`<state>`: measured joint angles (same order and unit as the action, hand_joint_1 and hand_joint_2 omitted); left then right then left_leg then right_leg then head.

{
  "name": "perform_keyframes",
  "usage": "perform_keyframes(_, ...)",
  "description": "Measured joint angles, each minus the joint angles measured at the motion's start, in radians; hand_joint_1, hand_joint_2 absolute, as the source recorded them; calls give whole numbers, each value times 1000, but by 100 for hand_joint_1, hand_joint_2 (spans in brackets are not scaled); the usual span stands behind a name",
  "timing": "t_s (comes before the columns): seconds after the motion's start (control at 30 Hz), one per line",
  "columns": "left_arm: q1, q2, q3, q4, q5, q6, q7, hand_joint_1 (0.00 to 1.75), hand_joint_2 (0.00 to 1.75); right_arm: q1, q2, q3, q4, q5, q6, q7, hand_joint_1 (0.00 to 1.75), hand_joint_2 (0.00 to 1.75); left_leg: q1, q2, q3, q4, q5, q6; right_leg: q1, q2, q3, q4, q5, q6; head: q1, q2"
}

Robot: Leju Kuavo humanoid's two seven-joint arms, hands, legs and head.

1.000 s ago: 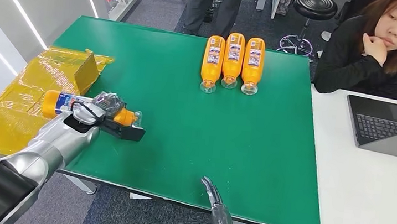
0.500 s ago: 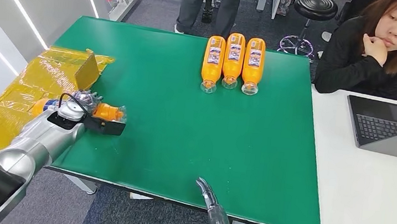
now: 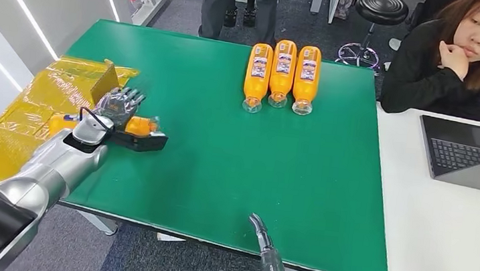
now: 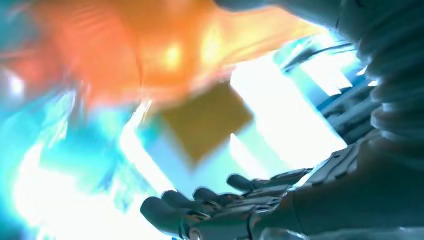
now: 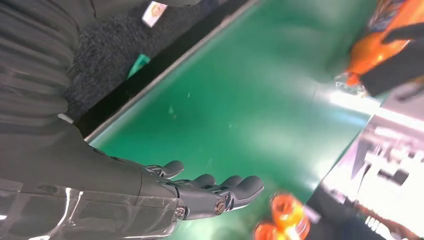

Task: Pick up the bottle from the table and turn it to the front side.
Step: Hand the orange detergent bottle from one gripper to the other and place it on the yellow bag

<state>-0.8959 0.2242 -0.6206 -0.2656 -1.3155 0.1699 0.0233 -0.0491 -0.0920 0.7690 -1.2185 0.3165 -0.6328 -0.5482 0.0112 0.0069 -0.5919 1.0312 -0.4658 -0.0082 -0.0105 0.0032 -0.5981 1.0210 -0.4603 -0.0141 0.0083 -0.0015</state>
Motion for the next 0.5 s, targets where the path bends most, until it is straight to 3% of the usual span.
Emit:
perform_keyframes(0.2,36,-72,44,-92,32,318,-95,0,175,14,10,-24,0,15,-47,15,0,175,-1,1,0,0,0,0,-1,0,0,0,0,0,0,0)
perform_keyframes(0.33,95,-104,70,-173,68,398,-149,0,175,26,19,-47,0,32,-49,19,0,175,0,2,0,0,-1,0,-2,2,0,0,0,0,0,0)
perform_keyframes(0.43,191,-128,107,-292,252,425,-339,0,175,39,26,-71,-5,36,-49,6,0,175,-1,2,1,0,-1,-1,-2,2,0,0,0,0,0,0)
perform_keyframes(0.5,293,-151,132,-416,451,381,-486,0,175,53,29,-91,-14,40,-49,-7,0,175,-1,2,1,-1,-2,-1,-2,2,0,-1,-1,0,0,0)
